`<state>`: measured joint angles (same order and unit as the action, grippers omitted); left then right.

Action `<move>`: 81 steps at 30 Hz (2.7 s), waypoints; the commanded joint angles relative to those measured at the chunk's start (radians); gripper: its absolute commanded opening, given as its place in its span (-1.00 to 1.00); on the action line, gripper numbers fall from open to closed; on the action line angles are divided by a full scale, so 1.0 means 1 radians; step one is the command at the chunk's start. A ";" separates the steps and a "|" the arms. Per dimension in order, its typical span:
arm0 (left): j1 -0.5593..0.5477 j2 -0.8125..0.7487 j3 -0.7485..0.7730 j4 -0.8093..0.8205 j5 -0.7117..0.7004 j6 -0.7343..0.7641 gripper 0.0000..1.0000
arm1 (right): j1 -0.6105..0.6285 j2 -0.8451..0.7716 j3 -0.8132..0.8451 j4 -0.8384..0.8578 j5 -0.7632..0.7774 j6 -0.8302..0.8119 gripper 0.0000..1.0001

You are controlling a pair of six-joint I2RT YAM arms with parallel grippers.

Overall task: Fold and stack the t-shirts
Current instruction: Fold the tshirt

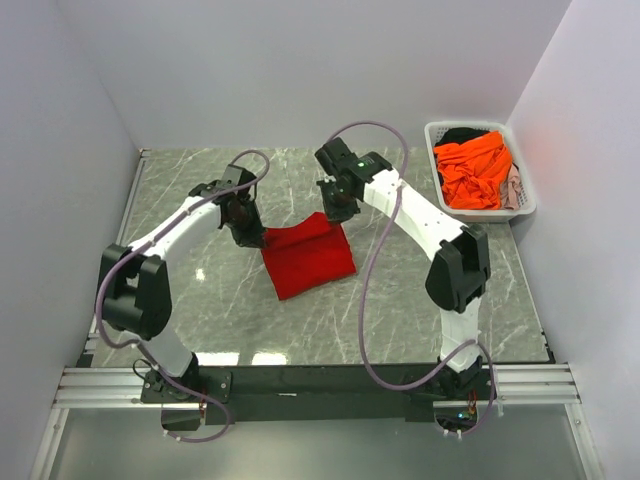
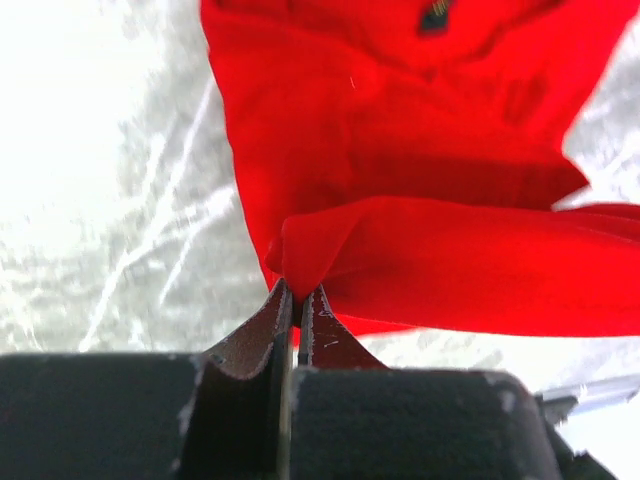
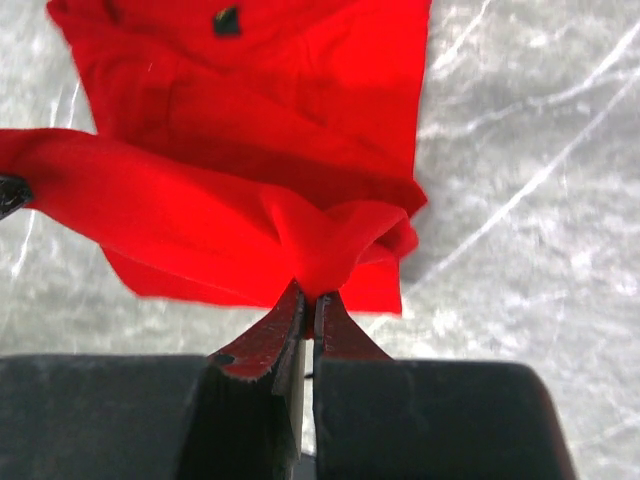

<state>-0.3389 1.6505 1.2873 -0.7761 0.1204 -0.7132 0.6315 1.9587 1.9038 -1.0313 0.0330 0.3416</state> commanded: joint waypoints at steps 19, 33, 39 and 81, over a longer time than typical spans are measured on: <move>0.044 0.178 0.023 0.164 -0.157 -0.011 -0.89 | -0.084 0.131 -0.098 0.327 0.039 -0.013 -0.98; 0.044 0.117 0.012 0.187 -0.217 -0.040 -0.31 | -0.089 0.068 -0.109 0.412 0.079 -0.023 -0.20; 0.020 -0.041 -0.055 0.222 -0.223 -0.069 0.33 | -0.087 -0.104 -0.222 0.487 0.016 -0.030 -0.07; 0.112 0.292 0.093 0.587 0.094 0.047 0.36 | -0.306 0.183 -0.372 1.116 -0.778 0.369 -0.24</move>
<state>-0.2359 2.0491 1.3769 -0.1390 0.2489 -0.6930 0.3264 2.3058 1.5845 0.0486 -0.7422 0.7105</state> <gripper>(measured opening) 0.663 0.382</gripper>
